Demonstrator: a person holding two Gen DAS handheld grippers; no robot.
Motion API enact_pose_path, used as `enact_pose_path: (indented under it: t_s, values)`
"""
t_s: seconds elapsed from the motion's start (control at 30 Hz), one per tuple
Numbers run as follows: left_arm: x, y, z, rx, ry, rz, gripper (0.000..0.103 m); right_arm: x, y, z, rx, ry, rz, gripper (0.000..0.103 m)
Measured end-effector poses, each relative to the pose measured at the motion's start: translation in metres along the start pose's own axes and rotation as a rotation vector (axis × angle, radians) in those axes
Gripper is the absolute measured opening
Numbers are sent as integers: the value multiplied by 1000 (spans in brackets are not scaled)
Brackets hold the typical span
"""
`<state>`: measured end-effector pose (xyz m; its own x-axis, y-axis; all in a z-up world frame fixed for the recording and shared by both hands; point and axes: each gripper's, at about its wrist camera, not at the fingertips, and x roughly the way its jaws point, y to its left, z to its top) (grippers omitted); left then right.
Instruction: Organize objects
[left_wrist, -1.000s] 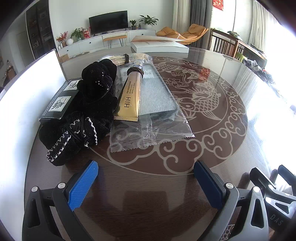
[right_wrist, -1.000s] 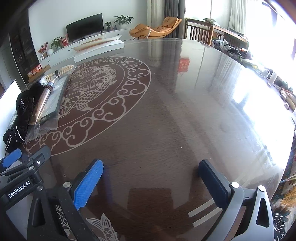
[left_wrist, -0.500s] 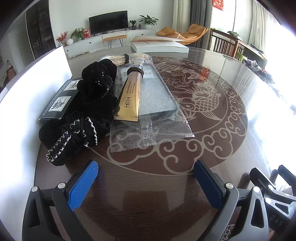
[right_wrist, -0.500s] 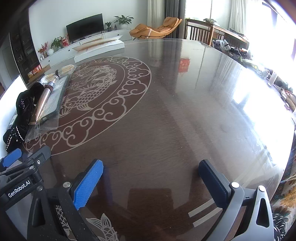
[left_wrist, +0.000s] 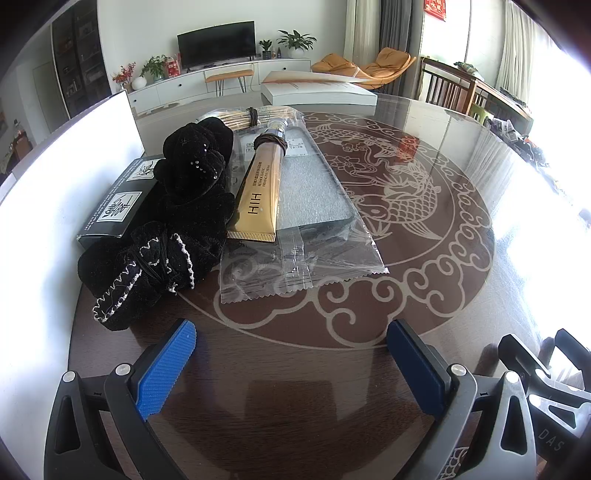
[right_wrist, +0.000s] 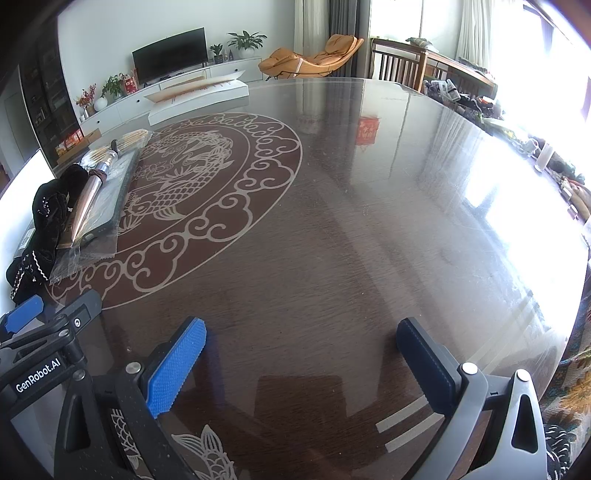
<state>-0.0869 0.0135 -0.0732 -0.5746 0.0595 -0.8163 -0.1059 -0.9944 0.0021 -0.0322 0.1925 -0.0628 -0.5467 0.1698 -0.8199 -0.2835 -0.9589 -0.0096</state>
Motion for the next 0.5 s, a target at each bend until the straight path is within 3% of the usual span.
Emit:
enact_pose_path:
  t_s: [0.5]
  values:
    - [0, 0, 0, 0, 0, 0, 103, -1, -1, 0, 1, -3, 0, 103]
